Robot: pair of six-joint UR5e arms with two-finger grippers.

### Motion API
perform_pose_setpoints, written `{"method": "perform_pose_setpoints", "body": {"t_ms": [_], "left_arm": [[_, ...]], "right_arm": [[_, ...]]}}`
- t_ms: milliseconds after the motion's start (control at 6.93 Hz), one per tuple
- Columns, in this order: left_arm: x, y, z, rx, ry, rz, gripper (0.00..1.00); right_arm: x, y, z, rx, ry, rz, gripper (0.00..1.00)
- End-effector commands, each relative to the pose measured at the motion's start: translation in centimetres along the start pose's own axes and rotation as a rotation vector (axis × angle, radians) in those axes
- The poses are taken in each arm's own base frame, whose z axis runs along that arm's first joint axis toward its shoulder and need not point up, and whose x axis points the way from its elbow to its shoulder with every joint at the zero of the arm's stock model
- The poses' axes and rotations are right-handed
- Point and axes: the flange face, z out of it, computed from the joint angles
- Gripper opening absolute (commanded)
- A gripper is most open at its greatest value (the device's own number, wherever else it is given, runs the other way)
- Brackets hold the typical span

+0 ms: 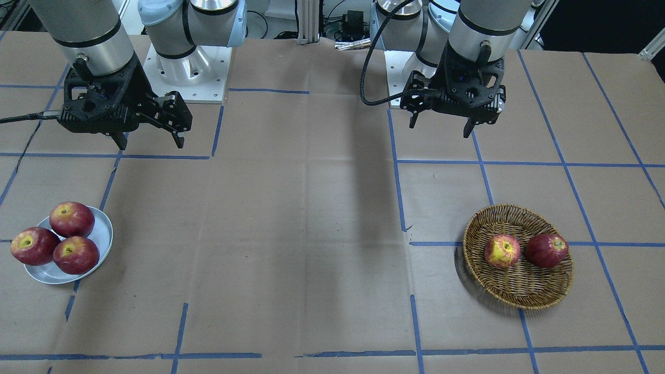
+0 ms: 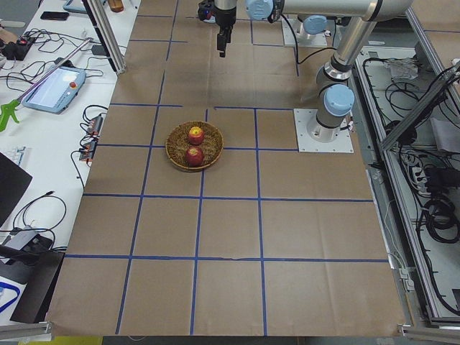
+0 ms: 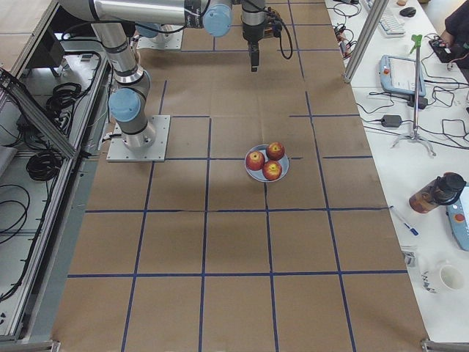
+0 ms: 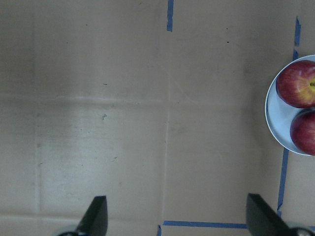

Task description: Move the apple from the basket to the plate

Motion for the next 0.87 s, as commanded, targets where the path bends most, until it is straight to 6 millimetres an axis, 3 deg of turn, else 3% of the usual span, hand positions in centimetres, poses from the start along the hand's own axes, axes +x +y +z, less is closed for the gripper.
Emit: {"method": "perform_pose_setpoints", "body": {"t_ms": [0,721], "left_arm": [[0.05,0.26,0.32,0.004,-0.003,0.002,0.98],[0.03,0.24,0.48,0.006,-0.005,0.014,0.98]], "right_arm": [[0.00,0.01,0.02,-0.002,0.000,0.000,1.00],[0.00,0.08,0.01,-0.002,0.000,0.000,1.00]]}}
